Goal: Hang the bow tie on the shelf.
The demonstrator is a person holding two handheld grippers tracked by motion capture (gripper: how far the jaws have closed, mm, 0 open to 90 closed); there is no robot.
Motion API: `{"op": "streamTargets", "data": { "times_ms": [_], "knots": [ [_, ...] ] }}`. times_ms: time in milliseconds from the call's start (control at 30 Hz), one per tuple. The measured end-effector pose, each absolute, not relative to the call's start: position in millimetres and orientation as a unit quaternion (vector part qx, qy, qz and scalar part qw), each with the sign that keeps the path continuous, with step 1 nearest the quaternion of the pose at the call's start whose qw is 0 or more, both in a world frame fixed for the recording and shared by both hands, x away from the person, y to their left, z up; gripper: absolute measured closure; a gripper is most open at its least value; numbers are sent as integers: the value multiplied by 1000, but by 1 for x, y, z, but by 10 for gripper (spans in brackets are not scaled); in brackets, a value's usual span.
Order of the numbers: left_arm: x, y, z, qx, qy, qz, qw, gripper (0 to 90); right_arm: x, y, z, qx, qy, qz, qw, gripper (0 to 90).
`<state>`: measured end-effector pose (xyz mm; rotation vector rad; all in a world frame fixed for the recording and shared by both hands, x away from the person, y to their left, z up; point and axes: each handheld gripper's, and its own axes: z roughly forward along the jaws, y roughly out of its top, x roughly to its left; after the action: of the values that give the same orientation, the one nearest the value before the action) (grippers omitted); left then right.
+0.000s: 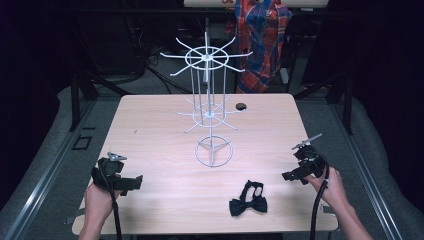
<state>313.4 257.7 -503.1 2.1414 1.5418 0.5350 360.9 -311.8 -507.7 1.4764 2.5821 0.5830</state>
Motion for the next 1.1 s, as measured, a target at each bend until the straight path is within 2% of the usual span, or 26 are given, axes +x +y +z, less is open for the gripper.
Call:
{"op": "streamTargets", "data": {
  "times_ms": [200, 467, 700, 1100],
  "knots": [
    [315, 258, -506, 777, 563, 176, 221, 1, 358, -310, -505, 484, 851, 196, 55, 151],
    [318, 259, -508, 778, 564, 169, 219, 1, 357, -295, -507, 472, 854, 217, 23, 166],
    [317, 259, -508, 778, 563, 169, 221, 1, 354, -284, -508, 462, 859, 222, 16, 185],
    [318, 259, -508, 781, 559, 171, 220, 1, 353, -263, -513, 451, 870, 201, 13, 287]
  ]
}}
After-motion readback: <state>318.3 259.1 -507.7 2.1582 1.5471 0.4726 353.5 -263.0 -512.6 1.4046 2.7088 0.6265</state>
